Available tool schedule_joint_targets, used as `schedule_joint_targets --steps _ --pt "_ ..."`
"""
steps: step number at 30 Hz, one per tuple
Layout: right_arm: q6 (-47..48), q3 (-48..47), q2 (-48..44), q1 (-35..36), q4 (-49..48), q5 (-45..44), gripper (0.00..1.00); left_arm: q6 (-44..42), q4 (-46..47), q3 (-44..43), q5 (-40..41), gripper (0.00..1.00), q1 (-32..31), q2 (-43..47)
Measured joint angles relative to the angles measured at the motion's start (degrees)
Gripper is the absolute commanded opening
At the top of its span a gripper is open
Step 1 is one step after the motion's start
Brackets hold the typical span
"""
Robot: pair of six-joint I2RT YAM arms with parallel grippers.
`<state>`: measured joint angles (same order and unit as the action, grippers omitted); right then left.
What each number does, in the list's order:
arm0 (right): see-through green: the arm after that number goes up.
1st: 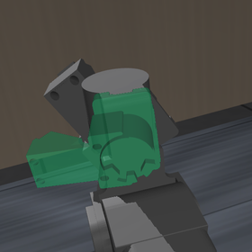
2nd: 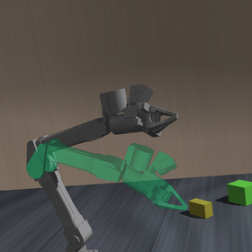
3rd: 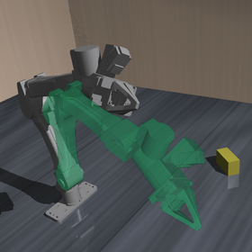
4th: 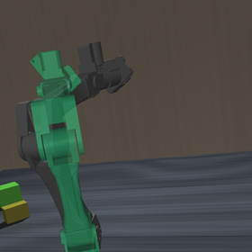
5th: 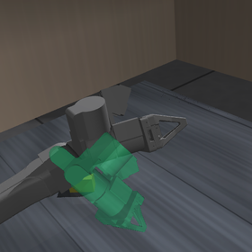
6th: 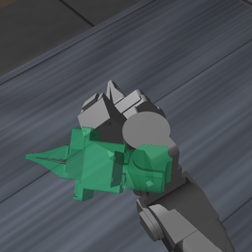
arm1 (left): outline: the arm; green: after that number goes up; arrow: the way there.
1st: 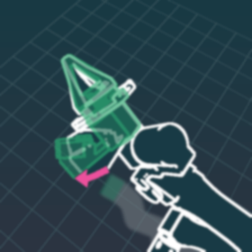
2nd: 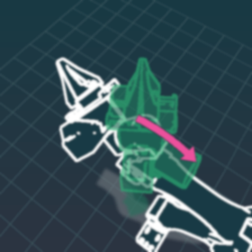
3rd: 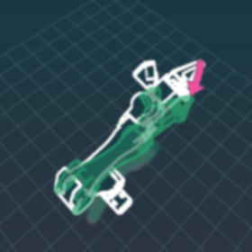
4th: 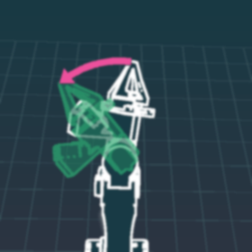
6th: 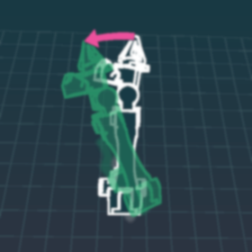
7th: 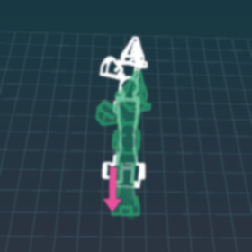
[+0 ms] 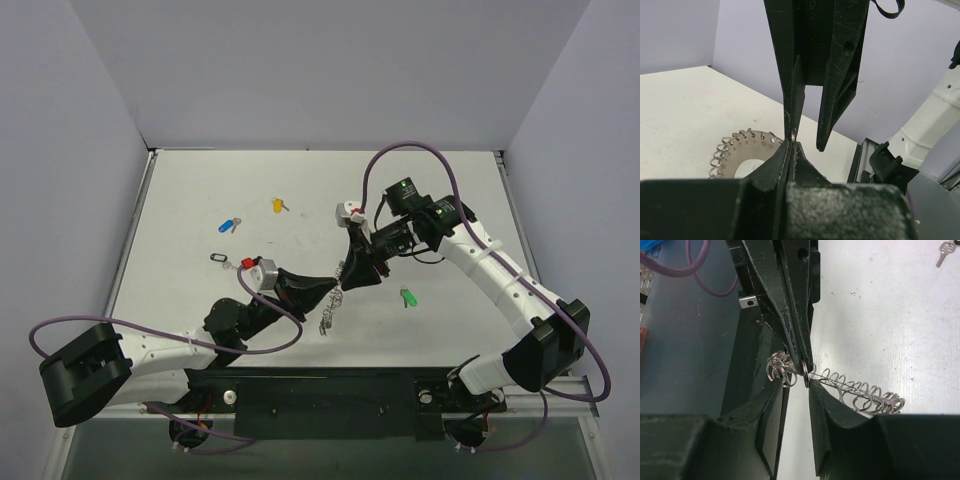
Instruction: Put the keys on the keyring
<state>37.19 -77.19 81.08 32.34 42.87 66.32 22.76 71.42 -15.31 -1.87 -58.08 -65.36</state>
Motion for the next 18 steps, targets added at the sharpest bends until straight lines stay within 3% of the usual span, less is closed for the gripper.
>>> schedule_joint_targets --steps 3,13,18 --pt "4.4 -0.2 0.6 0.0 2.5 0.8 0.23 0.6 0.0 0.0 -0.7 0.00 0.0 -0.3" --pt "11.4 -0.2 1.1 0.0 5.7 1.2 0.01 1.3 0.0 0.0 -2.4 0.00 -0.1 -0.5" --pt "12.0 -0.3 1.1 0.0 6.0 1.1 0.00 1.6 0.0 0.0 -2.5 0.00 -0.3 -0.5"
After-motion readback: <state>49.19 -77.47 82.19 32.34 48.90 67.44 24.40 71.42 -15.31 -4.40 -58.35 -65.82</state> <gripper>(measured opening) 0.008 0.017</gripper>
